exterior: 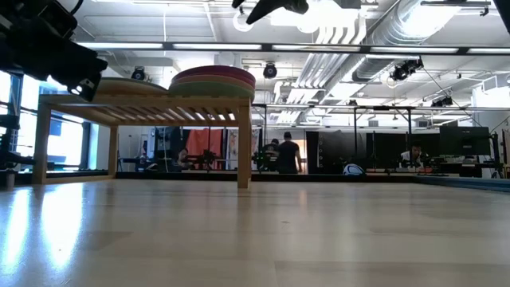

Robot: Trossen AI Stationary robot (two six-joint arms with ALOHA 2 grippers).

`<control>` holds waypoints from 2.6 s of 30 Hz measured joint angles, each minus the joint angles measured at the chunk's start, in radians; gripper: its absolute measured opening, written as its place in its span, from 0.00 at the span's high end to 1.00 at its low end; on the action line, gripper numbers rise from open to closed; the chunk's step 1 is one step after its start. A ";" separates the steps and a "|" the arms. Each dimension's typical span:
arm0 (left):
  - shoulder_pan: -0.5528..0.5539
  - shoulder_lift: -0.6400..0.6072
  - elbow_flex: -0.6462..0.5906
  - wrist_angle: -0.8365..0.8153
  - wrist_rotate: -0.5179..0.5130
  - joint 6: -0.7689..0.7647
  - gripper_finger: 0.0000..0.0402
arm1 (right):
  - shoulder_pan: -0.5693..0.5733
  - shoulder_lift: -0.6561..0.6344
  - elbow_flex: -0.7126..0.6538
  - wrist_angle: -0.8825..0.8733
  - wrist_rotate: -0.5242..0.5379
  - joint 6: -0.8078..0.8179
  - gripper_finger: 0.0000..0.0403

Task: Place and stack plates onto a shelf
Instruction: Return to Home Position

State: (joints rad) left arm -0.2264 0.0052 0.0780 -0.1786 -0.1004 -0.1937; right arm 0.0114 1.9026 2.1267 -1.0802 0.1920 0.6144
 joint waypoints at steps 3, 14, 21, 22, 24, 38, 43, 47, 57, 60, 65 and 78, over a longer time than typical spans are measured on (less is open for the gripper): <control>0.000 0.009 0.000 -0.001 0.001 -0.034 0.81 | 0.009 -0.003 0.000 0.002 0.039 -0.021 0.61; 0.000 0.019 0.001 -0.003 0.010 -0.092 0.81 | 0.076 -0.169 0.000 -0.013 0.316 -0.186 0.61; 0.000 0.019 0.001 -0.004 0.010 -0.092 0.81 | 0.142 -0.347 -0.057 -0.060 0.435 -0.242 0.61; 0.000 0.019 0.001 -0.004 0.010 -0.092 0.81 | 0.145 -0.380 -0.083 -0.055 0.434 -0.249 0.61; 0.000 0.019 0.001 -0.004 0.010 -0.092 0.81 | 0.149 -0.453 -0.150 -0.031 0.421 -0.264 0.61; 0.000 0.019 0.001 -0.004 0.011 -0.091 0.81 | 0.149 -1.027 -0.966 0.527 0.237 -0.340 0.61; 0.000 0.019 0.001 -0.004 0.010 -0.091 0.81 | 0.149 -1.158 -1.204 0.675 0.153 -0.332 0.61; 0.000 0.019 0.001 -0.004 0.010 -0.091 0.81 | 0.149 -1.242 -1.368 0.790 0.085 -0.323 0.61; 0.000 0.019 0.001 -0.004 0.010 -0.091 0.81 | 0.144 -1.500 -1.704 1.000 -0.006 -0.257 0.61; 0.000 0.019 0.001 -0.004 0.010 -0.091 0.81 | 0.144 -1.575 -1.758 1.001 -0.002 -0.273 0.61; 0.000 0.019 0.001 -0.004 0.005 -0.065 0.81 | 0.144 -1.677 -1.814 0.997 0.026 -0.315 0.61; 0.000 0.019 0.001 -0.003 -0.004 -0.057 0.81 | 0.144 -1.903 -1.987 0.991 0.052 -0.300 0.61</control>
State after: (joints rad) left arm -0.2260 0.0242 0.0792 -0.1817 -0.1045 -0.2508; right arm 0.1551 -0.0009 0.1397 -0.0887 0.2441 0.3149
